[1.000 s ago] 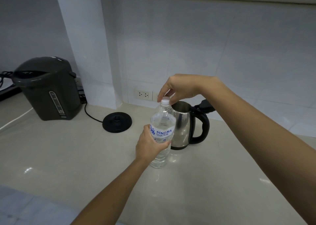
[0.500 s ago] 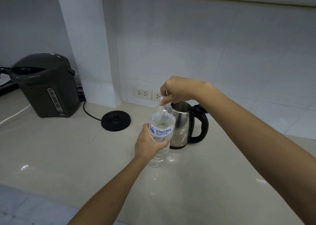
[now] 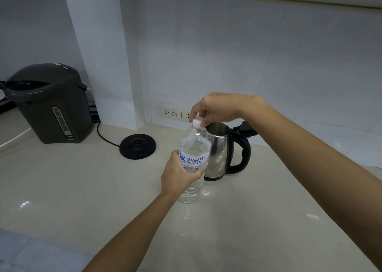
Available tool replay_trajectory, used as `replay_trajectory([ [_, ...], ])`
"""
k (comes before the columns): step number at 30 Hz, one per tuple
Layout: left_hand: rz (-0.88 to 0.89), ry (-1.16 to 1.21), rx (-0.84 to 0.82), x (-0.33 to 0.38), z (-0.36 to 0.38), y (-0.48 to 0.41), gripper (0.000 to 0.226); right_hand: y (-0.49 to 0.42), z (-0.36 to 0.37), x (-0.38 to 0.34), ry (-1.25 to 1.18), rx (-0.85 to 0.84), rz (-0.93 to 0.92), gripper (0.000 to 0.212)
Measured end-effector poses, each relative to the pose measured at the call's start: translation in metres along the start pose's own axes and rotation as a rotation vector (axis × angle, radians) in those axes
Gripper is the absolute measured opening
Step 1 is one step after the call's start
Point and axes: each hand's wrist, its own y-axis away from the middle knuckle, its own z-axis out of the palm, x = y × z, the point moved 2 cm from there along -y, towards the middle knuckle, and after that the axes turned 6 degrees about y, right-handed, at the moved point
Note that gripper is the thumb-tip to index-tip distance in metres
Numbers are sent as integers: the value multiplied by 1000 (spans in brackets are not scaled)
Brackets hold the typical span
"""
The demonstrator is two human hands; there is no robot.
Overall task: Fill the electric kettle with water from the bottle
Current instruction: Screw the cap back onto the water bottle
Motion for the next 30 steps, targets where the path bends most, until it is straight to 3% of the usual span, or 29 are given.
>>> replay_trajectory([
  [6,-5,18,10,-1,0,1,85,-1,6,-3,5,36,41,26],
  [11,-9,10,9,1,0,1,84,-3,21,-6,32,88,141,40],
  [16,-1,3,-2,2,0,1,85,-2,19,-2,24,59,143,41],
  [20,0,-5,1,1,0,0,84,3,1,0,60,-15,42,40],
  [30,17,-14,24,1,0,2,83,-4,8,-2,83,17,36,26],
])
